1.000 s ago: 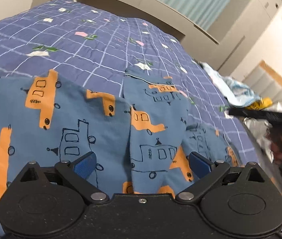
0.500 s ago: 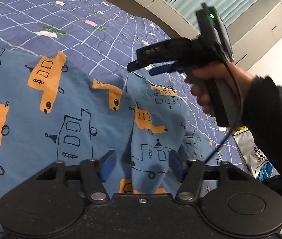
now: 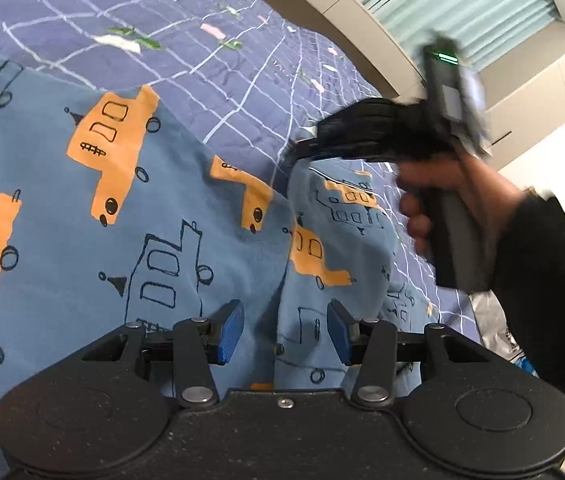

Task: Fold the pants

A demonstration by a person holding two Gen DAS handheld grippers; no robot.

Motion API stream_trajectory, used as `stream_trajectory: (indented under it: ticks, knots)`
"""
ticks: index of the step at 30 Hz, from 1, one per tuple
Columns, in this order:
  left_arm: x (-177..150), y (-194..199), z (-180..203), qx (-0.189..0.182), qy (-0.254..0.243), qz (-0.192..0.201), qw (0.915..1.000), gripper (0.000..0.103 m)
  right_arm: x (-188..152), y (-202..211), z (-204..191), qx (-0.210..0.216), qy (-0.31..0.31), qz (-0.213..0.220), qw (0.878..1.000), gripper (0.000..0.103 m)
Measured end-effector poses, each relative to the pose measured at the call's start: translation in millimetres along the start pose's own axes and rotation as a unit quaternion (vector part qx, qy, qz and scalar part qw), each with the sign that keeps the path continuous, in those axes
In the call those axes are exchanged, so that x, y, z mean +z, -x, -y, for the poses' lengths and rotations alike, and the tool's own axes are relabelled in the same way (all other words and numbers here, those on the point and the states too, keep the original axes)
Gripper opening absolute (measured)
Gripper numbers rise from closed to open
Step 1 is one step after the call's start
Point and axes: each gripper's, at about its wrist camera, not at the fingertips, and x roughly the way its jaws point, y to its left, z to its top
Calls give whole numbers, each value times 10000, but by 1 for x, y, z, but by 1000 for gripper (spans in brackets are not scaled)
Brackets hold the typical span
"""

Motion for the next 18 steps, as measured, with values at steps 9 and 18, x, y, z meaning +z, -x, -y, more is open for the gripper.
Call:
stream_trajectory:
  ticks: [9,18]
  knots:
    - [5,3,25,230,-776,22,9967,0,-49,102,64,416,-721,1340,9875,7]
    - [-23,37,100,-30,-2961,411,9543,0,-193,221,116,-227,-1662,2508,9534,7]
